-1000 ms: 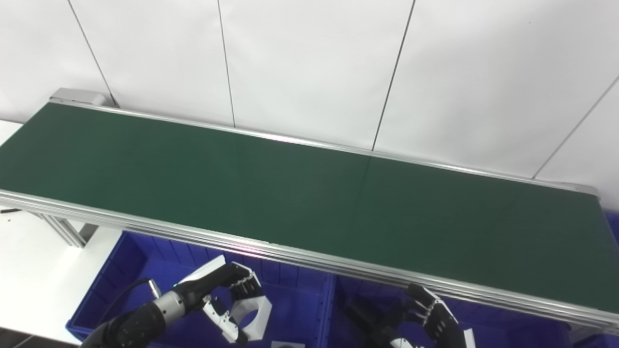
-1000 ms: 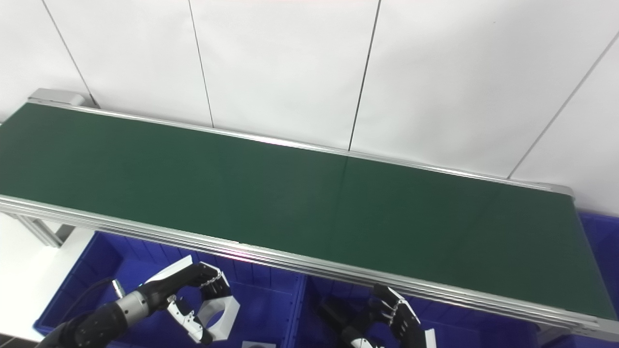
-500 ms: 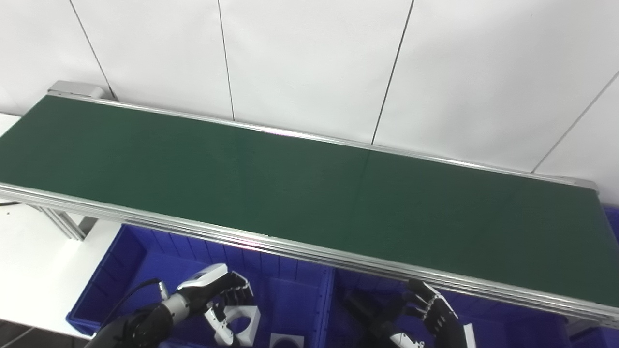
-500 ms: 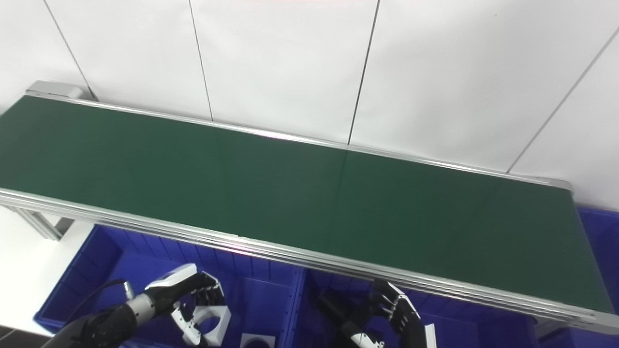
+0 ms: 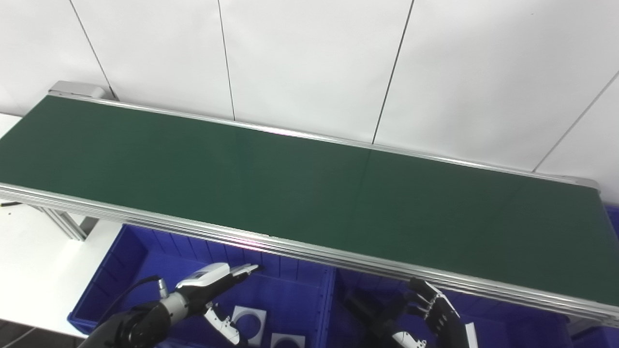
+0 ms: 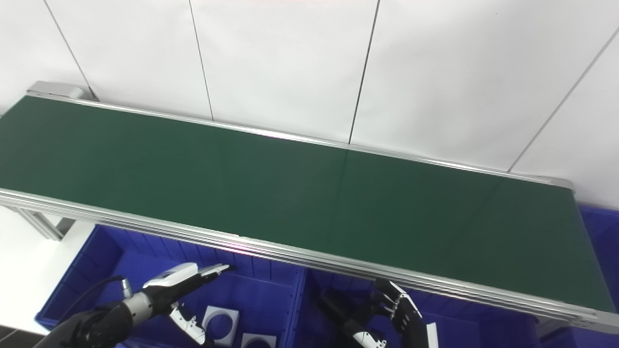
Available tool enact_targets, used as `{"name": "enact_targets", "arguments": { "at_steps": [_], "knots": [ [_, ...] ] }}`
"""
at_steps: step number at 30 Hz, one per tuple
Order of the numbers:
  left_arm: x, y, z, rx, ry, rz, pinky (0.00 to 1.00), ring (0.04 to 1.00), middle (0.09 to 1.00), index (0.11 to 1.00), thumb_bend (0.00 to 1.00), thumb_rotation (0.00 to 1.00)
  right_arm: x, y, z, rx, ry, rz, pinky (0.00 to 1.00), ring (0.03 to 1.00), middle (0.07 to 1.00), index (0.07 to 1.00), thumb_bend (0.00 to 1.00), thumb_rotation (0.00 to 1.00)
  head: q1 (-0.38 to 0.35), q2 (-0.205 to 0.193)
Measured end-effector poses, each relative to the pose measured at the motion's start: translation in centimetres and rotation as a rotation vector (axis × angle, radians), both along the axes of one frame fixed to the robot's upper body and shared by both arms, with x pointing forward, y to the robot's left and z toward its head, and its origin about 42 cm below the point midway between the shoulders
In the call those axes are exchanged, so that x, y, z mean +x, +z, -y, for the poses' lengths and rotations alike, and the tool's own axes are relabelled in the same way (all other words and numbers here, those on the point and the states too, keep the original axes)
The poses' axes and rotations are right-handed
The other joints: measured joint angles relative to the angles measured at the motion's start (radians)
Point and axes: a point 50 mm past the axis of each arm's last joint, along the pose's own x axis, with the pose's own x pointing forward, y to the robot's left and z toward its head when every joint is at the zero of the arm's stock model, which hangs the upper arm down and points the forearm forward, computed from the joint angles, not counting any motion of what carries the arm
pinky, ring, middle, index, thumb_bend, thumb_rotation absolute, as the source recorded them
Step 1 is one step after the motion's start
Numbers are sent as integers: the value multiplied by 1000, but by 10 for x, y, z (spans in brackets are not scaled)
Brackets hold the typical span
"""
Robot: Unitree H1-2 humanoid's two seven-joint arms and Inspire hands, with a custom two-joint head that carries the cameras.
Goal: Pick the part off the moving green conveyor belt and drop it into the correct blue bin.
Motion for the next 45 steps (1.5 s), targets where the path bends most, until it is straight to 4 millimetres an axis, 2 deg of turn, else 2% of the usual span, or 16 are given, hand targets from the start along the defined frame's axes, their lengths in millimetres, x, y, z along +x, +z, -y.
{"name": "enact_targets", "arguments": {
  "at_steps": [4,8,10,12,16,18,19,20,22,24,25,29,31,38,42,45],
  "knots": [
    [2,12,-1,-58,18,-2,1000,1000,1000,1000,956,415,0,0,0,-2,1,1,635,734,772,747,693,141,-5,2],
    [-2,31,0,-164,16,-18,1000,1000,1000,986,994,253,0,0,-1,-1,1,1,635,735,771,745,689,143,-18,2],
    [-5,40,-1,-223,28,-26,928,995,996,914,991,151,1,0,-1,0,2,1,634,730,768,745,687,141,-52,2],
    [-9,45,-5,-296,62,-26,879,921,907,833,949,54,1,0,-2,-2,3,3,631,724,765,745,679,136,-83,2],
    [-21,53,-1,-531,135,-38,892,875,830,767,918,3,1,0,-5,-23,6,5,635,726,770,778,668,109,-132,-2],
    [-26,54,9,-667,160,-27,843,828,770,716,907,0,1,1,-9,-30,1,8,641,731,781,834,653,86,-150,-2],
    [-27,53,15,-740,177,-12,771,761,719,683,873,0,1,1,-12,-31,0,9,643,734,789,857,644,66,-161,-3],
    [-28,53,21,-804,193,2,753,744,706,675,864,0,1,1,-15,-32,3,11,643,735,791,862,642,61,-161,-3],
    [-28,51,34,-932,224,32,639,639,645,632,834,0,1,2,-20,-37,9,13,646,736,796,861,640,48,-192,1],
    [-28,47,47,-1016,249,44,642,628,640,635,823,0,2,2,-25,-37,2,16,641,736,800,855,643,55,-222,8],
    [-29,46,50,-1033,250,43,680,655,654,646,826,0,2,2,-26,-39,-2,17,637,735,799,853,642,67,-260,12],
    [-32,38,55,-1078,260,5,829,723,677,676,810,0,0,2,-27,-55,-17,19,632,731,795,841,650,108,-307,18],
    [-33,32,59,-1146,299,-41,795,698,684,681,782,0,0,2,-27,-61,-27,21,630,736,797,838,651,113,-374,28],
    [-39,5,84,-1273,442,-136,778,710,715,716,749,0,3,7,-38,-68,-29,40,634,756,805,821,646,100,-403,44],
    [-38,3,80,-1255,493,-110,787,717,723,724,743,0,5,15,-35,-79,-36,70,645,762,810,821,653,125,-423,61],
    [-39,0,79,-1202,512,-103,894,812,795,758,719,0,5,16,-33,-87,-42,72,647,760,807,819,659,145,-428,75]
  ]
}}
